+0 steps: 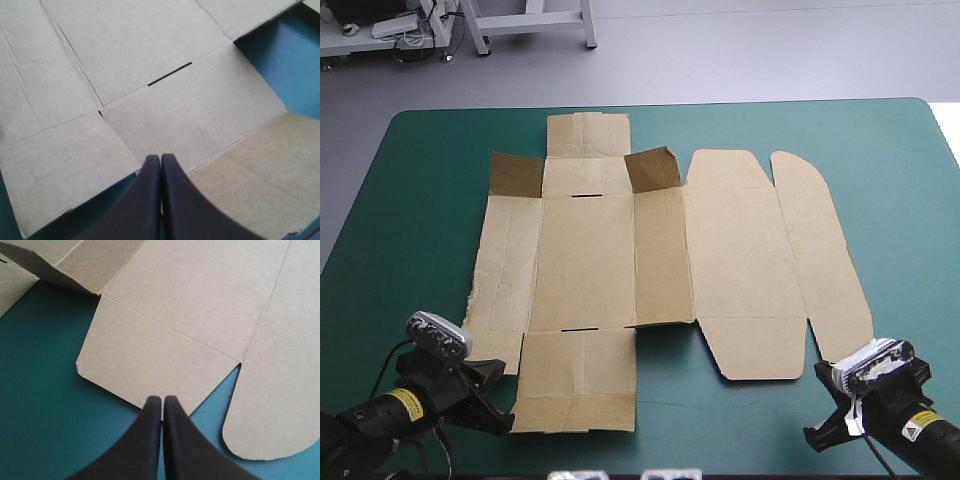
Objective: Fold the box
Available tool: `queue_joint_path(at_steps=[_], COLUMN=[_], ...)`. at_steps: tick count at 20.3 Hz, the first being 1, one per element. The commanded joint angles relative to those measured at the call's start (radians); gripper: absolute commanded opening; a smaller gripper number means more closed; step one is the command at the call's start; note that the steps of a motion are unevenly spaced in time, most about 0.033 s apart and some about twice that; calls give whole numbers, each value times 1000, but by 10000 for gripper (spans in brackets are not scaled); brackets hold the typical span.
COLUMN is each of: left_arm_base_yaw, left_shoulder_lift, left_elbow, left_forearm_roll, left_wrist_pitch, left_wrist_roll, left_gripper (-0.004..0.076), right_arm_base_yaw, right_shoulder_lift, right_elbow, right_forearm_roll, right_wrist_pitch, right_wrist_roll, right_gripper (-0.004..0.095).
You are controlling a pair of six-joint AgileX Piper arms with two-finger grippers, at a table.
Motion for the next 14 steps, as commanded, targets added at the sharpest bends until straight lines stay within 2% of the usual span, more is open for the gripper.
queue_joint_path(at_steps=[1,9,14], left_arm_base_yaw=[-5,-5,-5], left_shoulder_lift=[7,17,177], left_elbow=[-25,-38,-159], left_forearm_roll=[-20,-20,-20], left_wrist_pitch=[-58,-65,-115], left_wrist_roll=[-4,-12,-19], left_gripper=[-9,-9,-8], right_arm_base_yaw=[4,4,4], right_shoulder_lift=[6,6,6], right_elbow=[-26,-26,-26], right_forearm_roll=[23,23,23], right_wrist_pitch=[-58,-58,-63], right_wrist_roll=[-11,-11,-11], right_gripper=[0,0,0])
